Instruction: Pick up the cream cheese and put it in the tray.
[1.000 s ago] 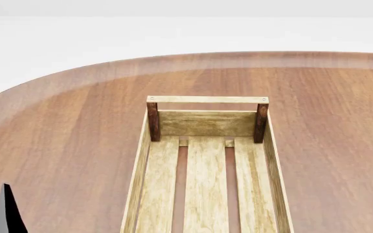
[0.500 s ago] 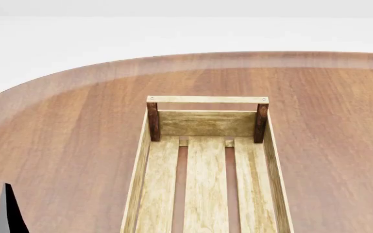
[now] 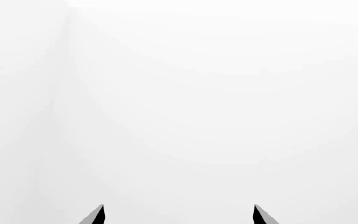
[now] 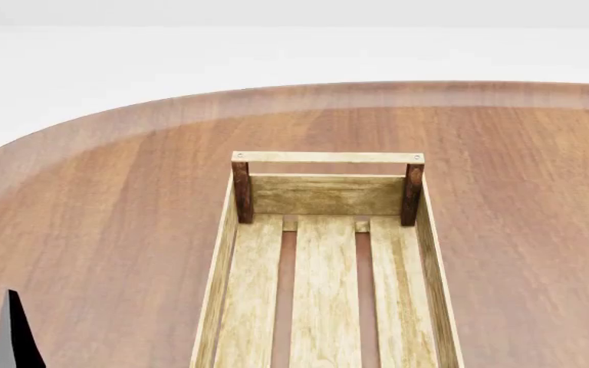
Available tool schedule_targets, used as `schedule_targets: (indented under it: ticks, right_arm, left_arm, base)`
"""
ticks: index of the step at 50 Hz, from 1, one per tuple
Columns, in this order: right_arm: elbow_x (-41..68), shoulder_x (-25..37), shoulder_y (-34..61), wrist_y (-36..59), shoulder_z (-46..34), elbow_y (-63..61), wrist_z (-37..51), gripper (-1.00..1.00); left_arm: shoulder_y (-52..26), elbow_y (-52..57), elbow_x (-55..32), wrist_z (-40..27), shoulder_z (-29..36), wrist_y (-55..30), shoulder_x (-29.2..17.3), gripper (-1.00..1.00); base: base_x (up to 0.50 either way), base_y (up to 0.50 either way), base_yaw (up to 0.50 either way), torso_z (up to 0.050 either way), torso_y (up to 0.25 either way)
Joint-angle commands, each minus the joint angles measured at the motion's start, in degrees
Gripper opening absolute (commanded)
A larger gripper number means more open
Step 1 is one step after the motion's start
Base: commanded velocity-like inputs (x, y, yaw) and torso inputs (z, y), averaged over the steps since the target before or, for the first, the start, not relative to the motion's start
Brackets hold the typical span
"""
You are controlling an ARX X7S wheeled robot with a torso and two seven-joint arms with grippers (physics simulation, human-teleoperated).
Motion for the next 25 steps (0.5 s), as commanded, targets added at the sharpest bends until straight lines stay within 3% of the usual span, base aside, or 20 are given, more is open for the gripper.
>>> schedule_targets:
  ticks: [1,25]
  right_arm:
    - [1.46,-0.15,-0.47,-1.53,-0.40,-0.07,-3.10,-1.00]
    - [1.82,-0.34,-4.68,-0.34,-2.53,-12.16,-2.34,-1.00]
  left_arm:
    - [-0.04,-0.17,0.03,-0.11,0.12,0.04,-0.05,1.00]
    - [-0.13,0.11,-0.09,-0.32,0.36,-0.04,-0.28,1.00]
  base:
    - [0.00,0.00,0.00,0.000,0.000]
    - [0.00,0.00,0.00,0.000,0.000]
